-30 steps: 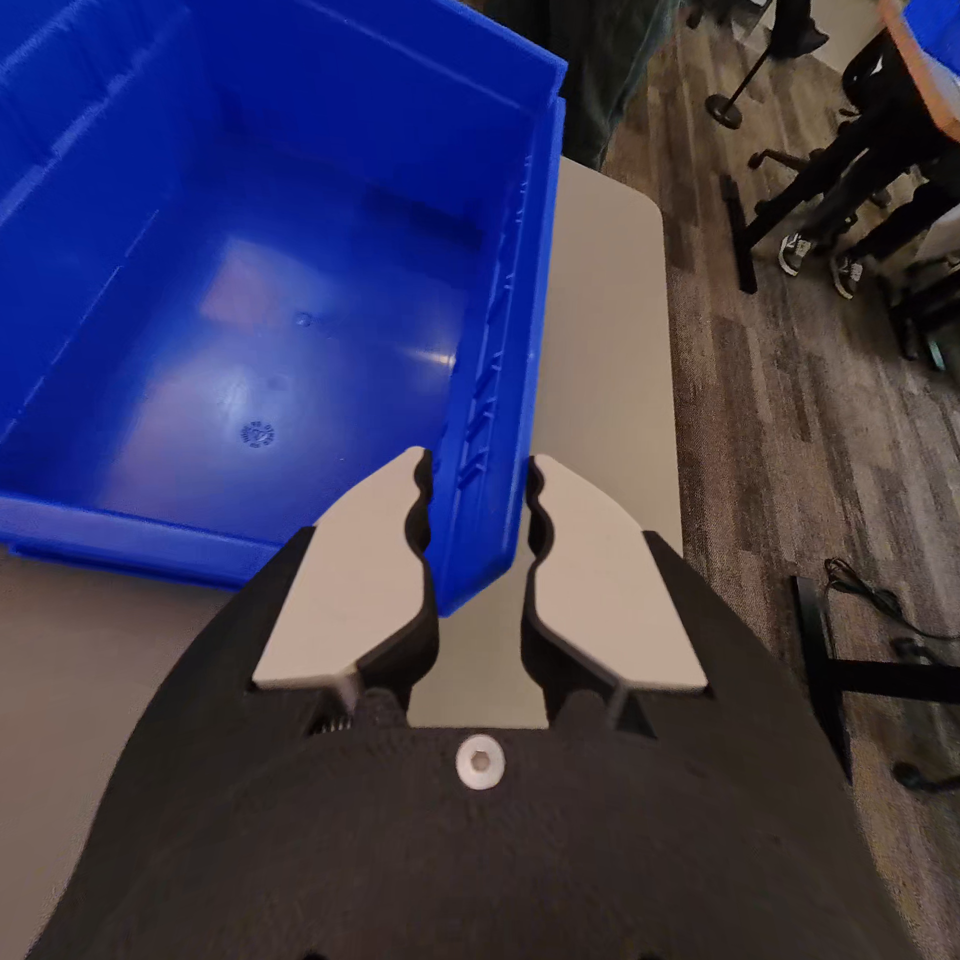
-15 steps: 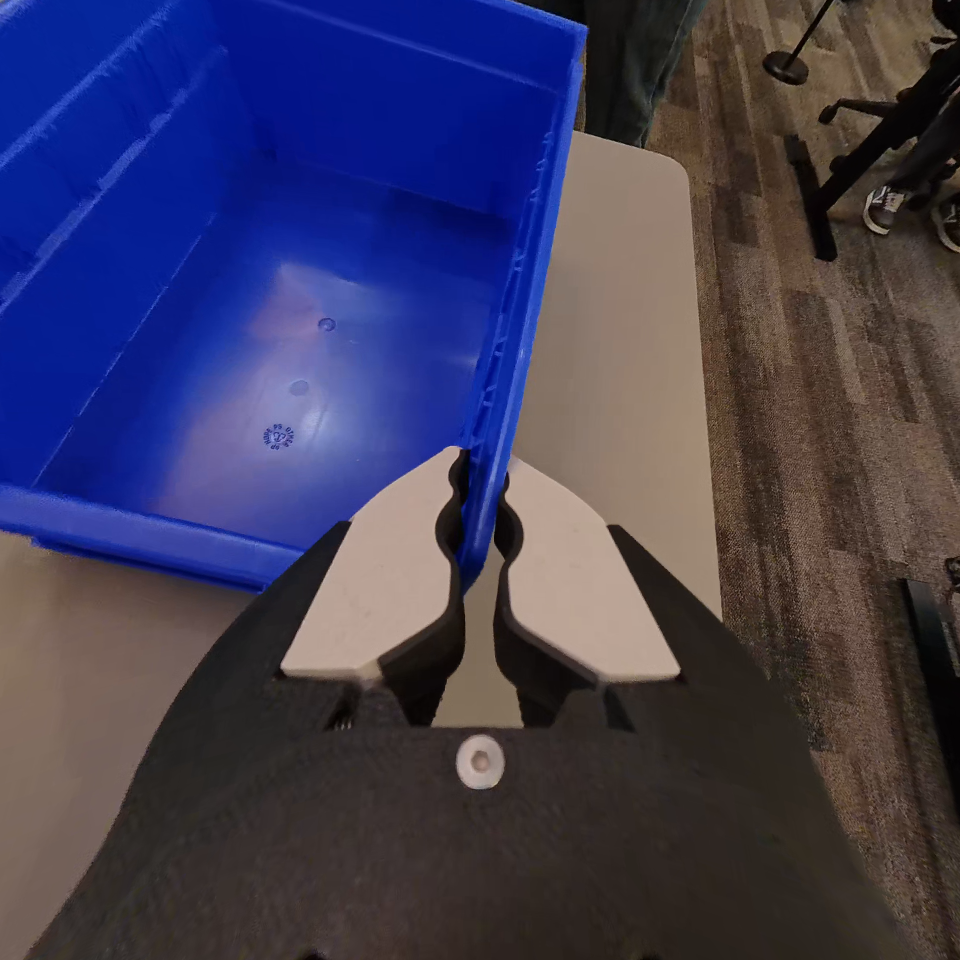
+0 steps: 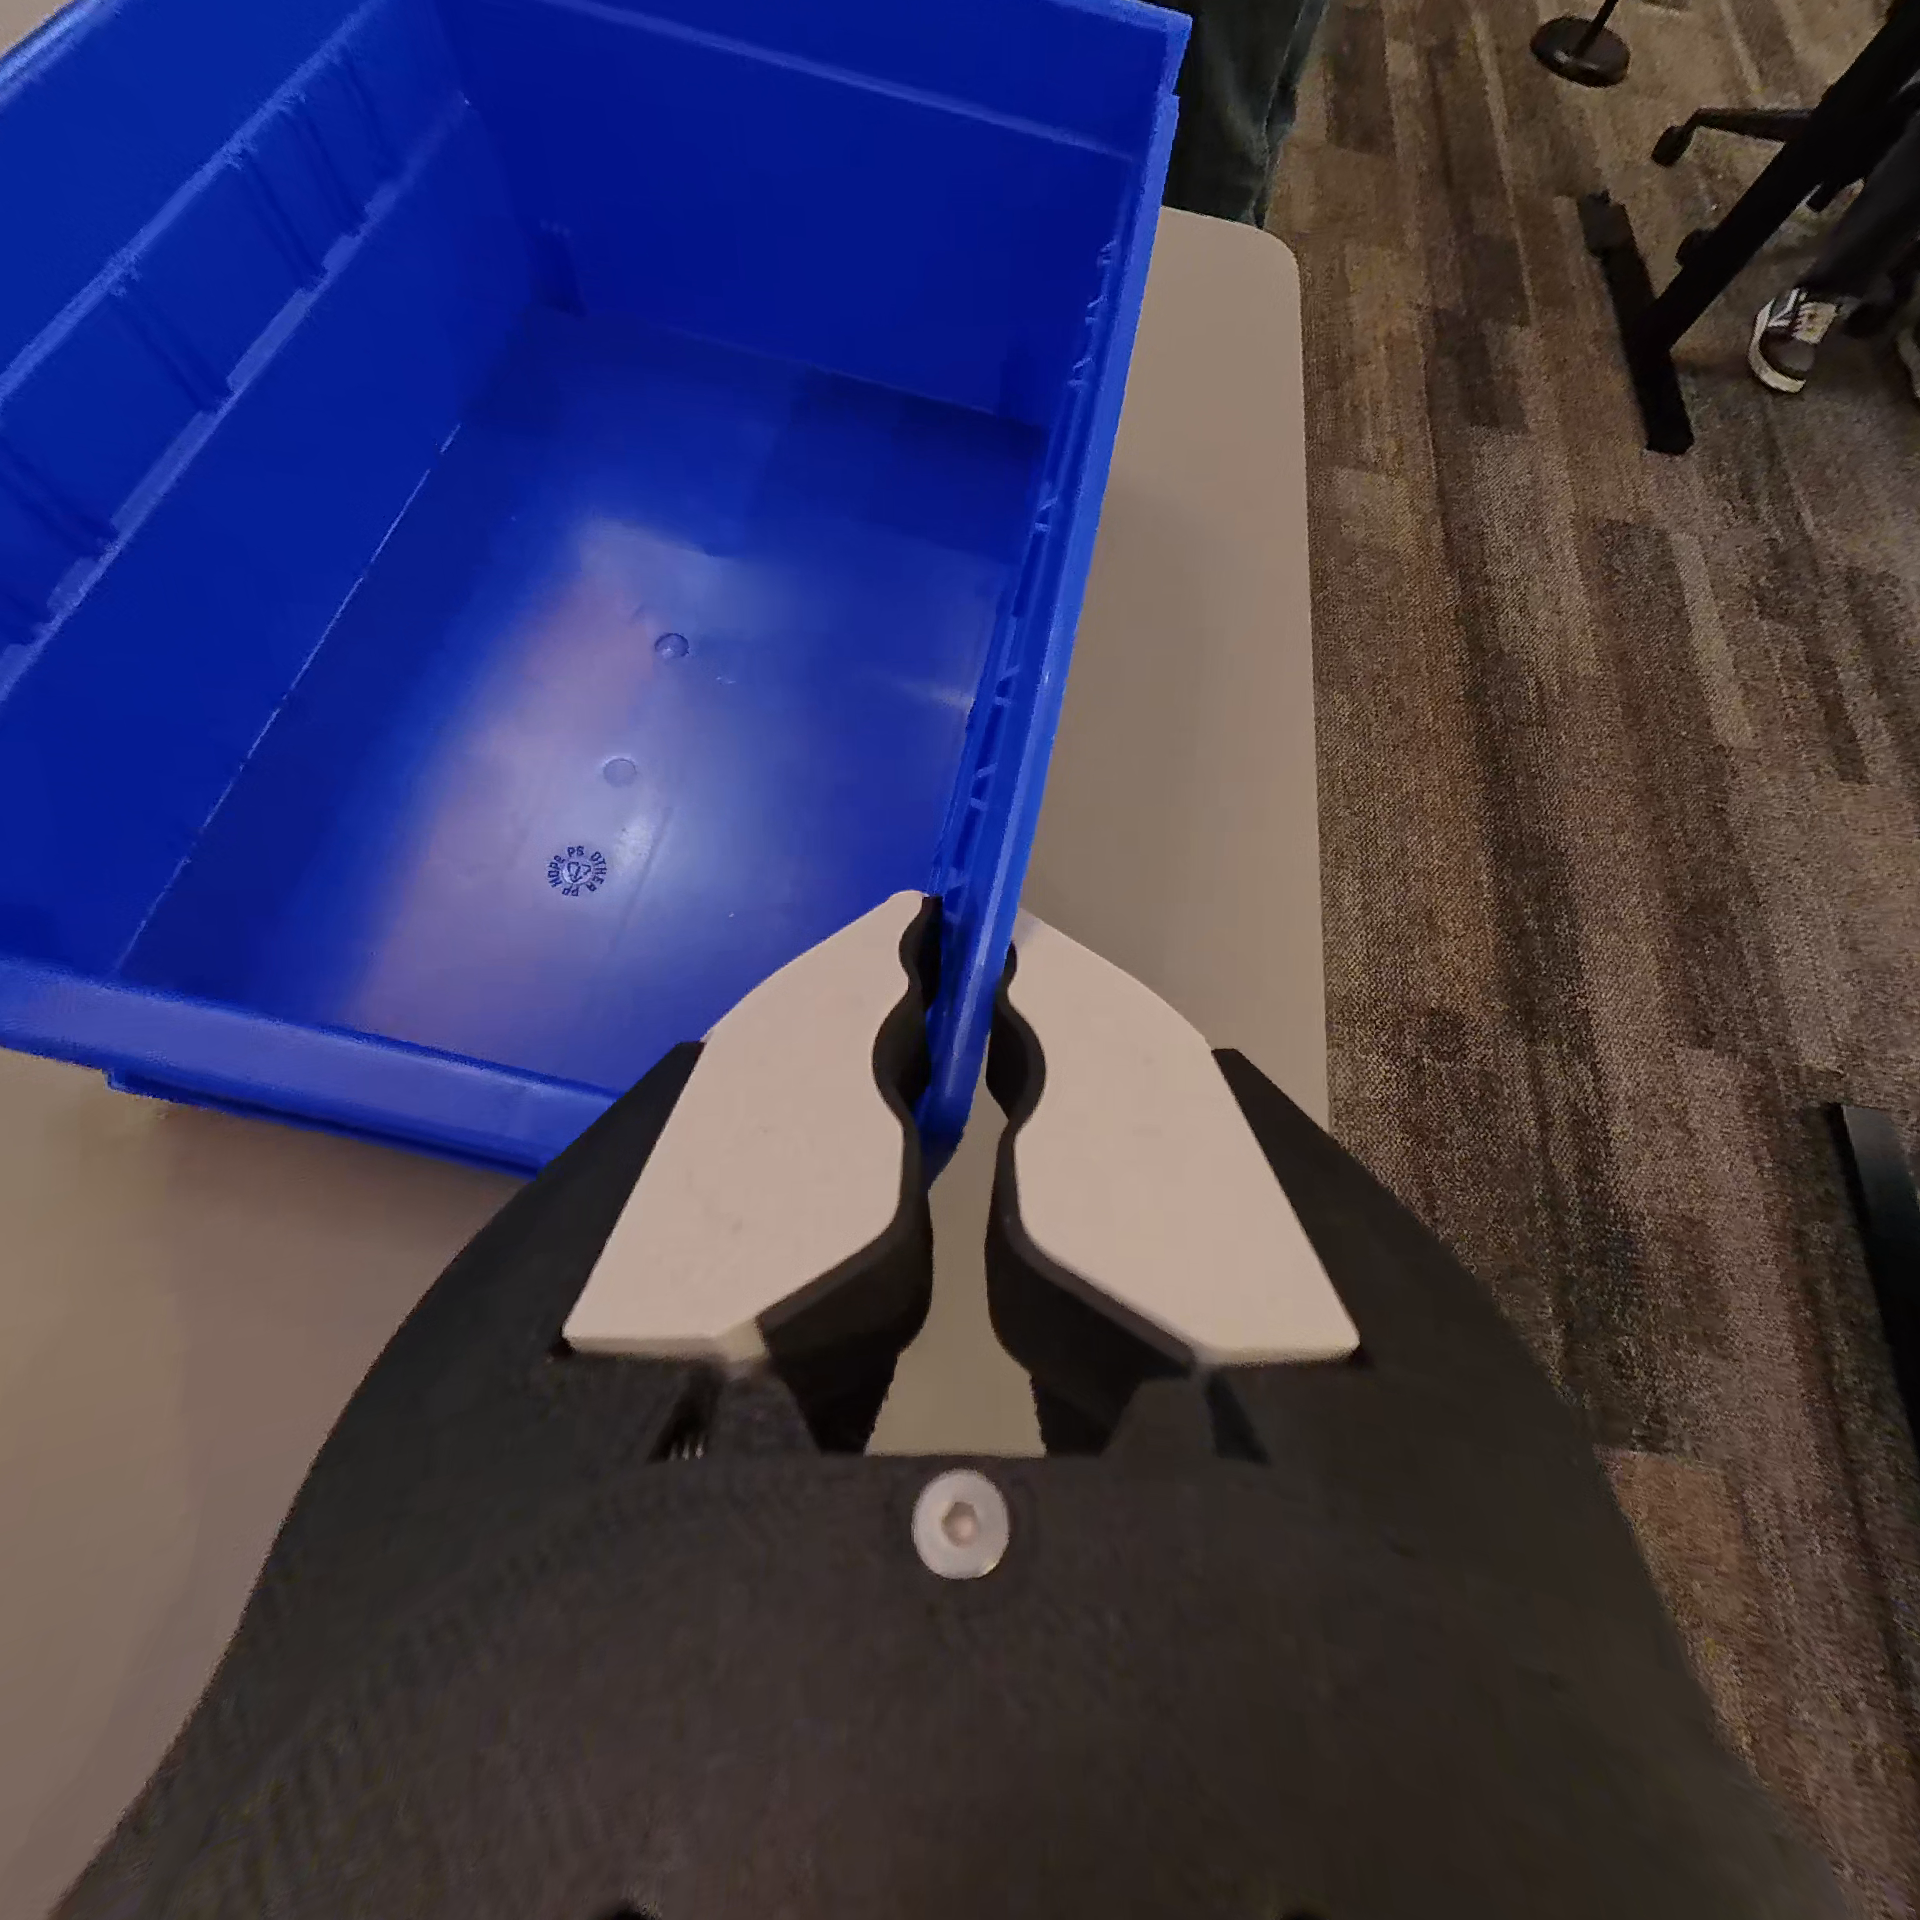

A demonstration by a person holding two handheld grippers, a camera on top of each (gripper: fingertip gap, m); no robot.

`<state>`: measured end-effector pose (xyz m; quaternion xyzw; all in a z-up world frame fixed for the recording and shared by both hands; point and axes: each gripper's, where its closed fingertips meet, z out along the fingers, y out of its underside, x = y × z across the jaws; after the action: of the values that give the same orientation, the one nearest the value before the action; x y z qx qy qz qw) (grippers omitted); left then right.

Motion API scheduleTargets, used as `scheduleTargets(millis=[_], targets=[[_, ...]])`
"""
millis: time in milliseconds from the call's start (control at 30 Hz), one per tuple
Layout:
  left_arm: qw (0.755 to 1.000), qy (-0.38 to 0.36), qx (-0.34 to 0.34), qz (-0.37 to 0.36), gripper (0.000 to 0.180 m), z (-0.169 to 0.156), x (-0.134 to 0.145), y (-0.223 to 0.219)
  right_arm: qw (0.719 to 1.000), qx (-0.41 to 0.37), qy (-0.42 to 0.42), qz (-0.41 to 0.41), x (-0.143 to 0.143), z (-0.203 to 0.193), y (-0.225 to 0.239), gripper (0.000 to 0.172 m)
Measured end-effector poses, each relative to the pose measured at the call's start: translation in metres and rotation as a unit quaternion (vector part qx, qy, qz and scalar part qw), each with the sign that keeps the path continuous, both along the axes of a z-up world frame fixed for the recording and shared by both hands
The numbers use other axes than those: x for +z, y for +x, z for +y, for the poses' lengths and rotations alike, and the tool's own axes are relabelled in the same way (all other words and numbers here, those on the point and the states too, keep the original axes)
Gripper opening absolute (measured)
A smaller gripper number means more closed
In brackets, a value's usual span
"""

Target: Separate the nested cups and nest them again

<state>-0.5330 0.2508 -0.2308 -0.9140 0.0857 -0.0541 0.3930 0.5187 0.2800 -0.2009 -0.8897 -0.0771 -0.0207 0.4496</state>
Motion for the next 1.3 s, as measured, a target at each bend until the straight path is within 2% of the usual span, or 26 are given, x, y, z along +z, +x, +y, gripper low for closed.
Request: scheduleTargets(millis=[400,800,833,933,1000,1067,1167,1233,1300], targets=[[1.0,-0.004,-0.002,0.003,0.005,0.0,0.0,0.0,1.0,0.002,-0.008,0.026,0.0,-0.007,0.034,0.006],[1.0,-0.008,-0.004,-0.002,0.006,0.001,0.0,0.001,0.999,0.002,-0.003,0.039,0.001,0.001,0.032,0.006],[1.0,-0.012,-0.011,-0.013,0.009,0.0,0.001,0.004,0.999,0.005,-0.003,0.042,0.002,0.0,0.03,0.007],[0.999,-0.024,-0.023,-0.035,0.058,-0.006,0.007,0.009,0.999,-0.005,0.015,0.032,0.015,-0.005,0.03,0.039],[0.998,-0.029,-0.025,-0.042,0.066,-0.012,0.01,0.007,0.999,-0.022,0.028,0.012,0.027,-0.01,0.032,0.05],[0.998,-0.032,-0.013,-0.046,0.083,-0.02,0.015,0.001,0.998,-0.034,0.052,-0.025,0.045,-0.018,0.03,0.055],[0.999,-0.007,0.015,-0.043,0.097,-0.04,0.038,-0.008,0.991,-0.007,0.092,-0.098,0.082,-0.036,-0.007,0.051],[0.999,0.029,0.017,-0.003,0.097,-0.055,0.063,-0.003,0.987,0.047,0.103,-0.113,0.097,-0.045,-0.055,0.05],[0.997,0.058,-0.007,0.044,0.094,-0.068,0.084,0.02,0.982,0.106,0.107,-0.115,0.104,-0.05,-0.106,0.052]])
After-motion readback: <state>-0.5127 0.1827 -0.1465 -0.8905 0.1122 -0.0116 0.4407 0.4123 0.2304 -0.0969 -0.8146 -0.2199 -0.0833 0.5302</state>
